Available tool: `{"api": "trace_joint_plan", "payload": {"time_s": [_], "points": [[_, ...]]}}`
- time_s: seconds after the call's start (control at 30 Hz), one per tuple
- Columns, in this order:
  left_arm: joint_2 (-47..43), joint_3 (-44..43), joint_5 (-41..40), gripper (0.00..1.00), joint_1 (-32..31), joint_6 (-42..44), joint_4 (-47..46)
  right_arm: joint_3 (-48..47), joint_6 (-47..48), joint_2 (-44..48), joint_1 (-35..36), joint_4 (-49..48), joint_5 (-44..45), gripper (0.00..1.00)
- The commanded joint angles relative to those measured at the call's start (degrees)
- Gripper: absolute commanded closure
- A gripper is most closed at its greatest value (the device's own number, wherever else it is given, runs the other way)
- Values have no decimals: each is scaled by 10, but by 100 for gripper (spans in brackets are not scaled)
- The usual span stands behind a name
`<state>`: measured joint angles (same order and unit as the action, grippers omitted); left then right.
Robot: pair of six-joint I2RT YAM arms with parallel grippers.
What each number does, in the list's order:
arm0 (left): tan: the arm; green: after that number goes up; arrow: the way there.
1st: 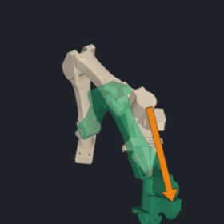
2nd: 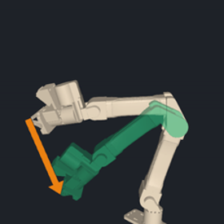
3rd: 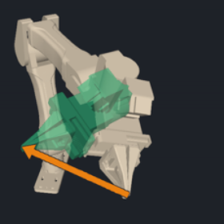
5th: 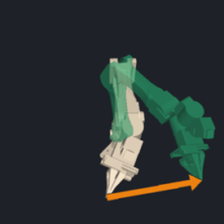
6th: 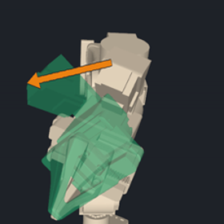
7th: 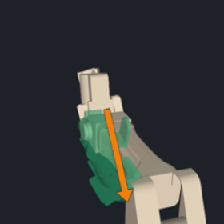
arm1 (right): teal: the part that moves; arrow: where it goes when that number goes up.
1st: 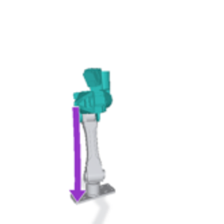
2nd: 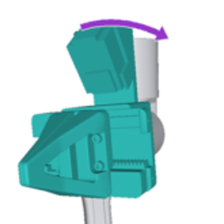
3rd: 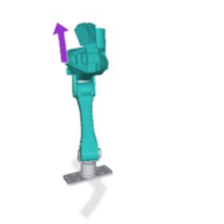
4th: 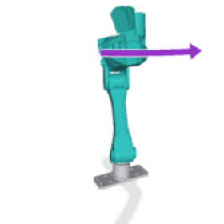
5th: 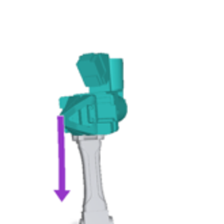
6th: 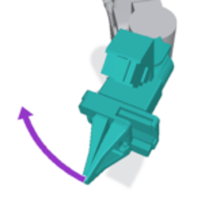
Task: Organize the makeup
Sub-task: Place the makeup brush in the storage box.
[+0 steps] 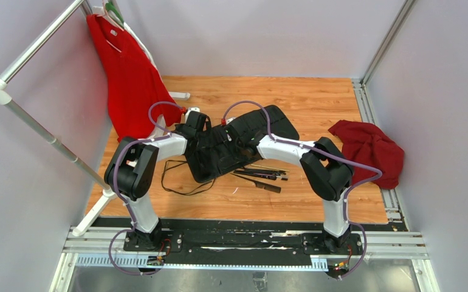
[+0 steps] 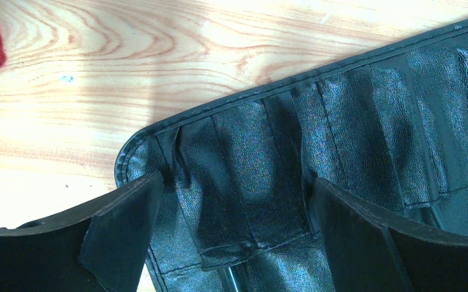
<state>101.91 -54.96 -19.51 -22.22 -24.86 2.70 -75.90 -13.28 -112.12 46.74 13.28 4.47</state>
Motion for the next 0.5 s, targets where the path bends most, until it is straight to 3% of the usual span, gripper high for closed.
{"api": "trace_joint_plan", "payload": {"time_s": [0.0,0.47], "points": [[20,-4,3,2,4,0,14,-10,-9,-12,-7,-12,-11,99],[20,-4,4,2,4,0,14,-119,-14,-92,-7,-11,-33,99]]}}
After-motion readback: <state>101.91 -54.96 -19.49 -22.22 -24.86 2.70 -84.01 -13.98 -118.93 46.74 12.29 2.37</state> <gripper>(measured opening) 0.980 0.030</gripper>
